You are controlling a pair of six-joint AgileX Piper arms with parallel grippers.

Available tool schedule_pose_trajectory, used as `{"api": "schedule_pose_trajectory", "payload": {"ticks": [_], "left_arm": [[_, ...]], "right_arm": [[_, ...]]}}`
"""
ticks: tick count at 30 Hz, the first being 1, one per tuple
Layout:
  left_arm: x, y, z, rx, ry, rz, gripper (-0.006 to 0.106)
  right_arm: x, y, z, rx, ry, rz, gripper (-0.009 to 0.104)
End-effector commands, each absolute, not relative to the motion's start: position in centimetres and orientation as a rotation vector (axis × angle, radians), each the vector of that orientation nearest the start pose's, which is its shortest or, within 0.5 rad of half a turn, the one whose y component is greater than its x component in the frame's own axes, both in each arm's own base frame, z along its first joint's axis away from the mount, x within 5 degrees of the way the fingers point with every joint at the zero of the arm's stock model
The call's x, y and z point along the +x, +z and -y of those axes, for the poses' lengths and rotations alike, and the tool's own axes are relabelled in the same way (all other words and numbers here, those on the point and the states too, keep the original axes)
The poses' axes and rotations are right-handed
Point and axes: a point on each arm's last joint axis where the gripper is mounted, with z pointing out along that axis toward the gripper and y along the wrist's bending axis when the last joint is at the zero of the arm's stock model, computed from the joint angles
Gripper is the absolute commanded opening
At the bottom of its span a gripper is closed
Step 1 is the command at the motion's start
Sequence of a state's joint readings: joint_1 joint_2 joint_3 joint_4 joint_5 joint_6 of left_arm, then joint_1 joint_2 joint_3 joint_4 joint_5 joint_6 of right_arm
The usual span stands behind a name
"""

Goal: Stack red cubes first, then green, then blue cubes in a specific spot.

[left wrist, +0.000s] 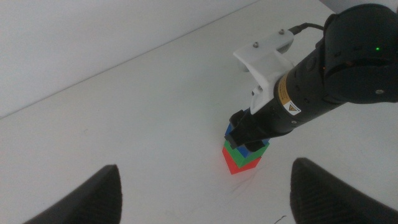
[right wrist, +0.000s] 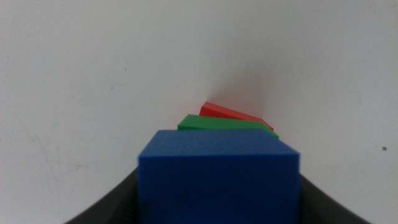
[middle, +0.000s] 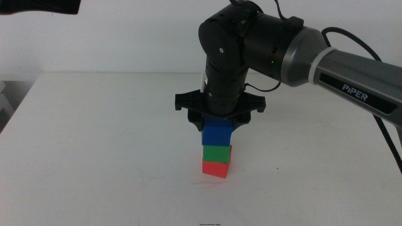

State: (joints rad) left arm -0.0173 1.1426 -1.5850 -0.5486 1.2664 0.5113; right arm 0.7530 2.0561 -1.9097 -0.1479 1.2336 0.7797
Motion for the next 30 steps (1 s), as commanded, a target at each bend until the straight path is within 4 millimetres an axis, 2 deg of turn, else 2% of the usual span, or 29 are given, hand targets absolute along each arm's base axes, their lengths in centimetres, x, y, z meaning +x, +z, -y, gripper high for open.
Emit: {"api": "schedule_pose_trajectory", "payload": {"ticks": [1,5,10,20,23,26,27,28,30], "left_arm": [[17.2,50.0,5.2,0.665,-0.455,-2.068,0.091],[17.2,50.0,5.2,0.665,-0.455,-2.068,0.091],[17.2,50.0,5.2,0.665,-0.455,-2.068,0.091],[17.2,50.0,5.2,0.665,-0.455,-2.068,0.091],[17.2,50.0,5.2,0.665,-0.455,-2.068,0.091],[17.2,50.0,5.2,0.665,-0.455,-2.068,0.091],[17.2,50.0,5.2,0.665,-0.455,-2.068,0.091],[17.2,50.0,5.2,0.665,-0.455,-2.068,0.091],[17.2,50.0,5.2,0.665,-0.455,-2.068,0.091]], "right_arm": [[32.3,30.5,-28.4,0.002,0.115,-2.812,0.057],[32.3,30.5,-28.4,-0.008,0.114,-2.810,0.072],[32.1,31.0,-28.2,-0.023,0.123,-2.803,0.077],[29.2,38.3,-25.5,-0.030,0.274,-2.659,0.077],[28.0,40.7,-24.2,-0.059,0.316,-2.604,0.077],[27.1,43.1,-21.8,-0.135,0.349,-2.549,0.077],[26.9,43.7,-20.7,-0.162,0.361,-2.537,0.076],[26.3,44.4,-18.5,-0.195,0.364,-2.519,0.076],[25.7,44.8,-15.9,-0.202,0.329,-2.489,0.075]]}}
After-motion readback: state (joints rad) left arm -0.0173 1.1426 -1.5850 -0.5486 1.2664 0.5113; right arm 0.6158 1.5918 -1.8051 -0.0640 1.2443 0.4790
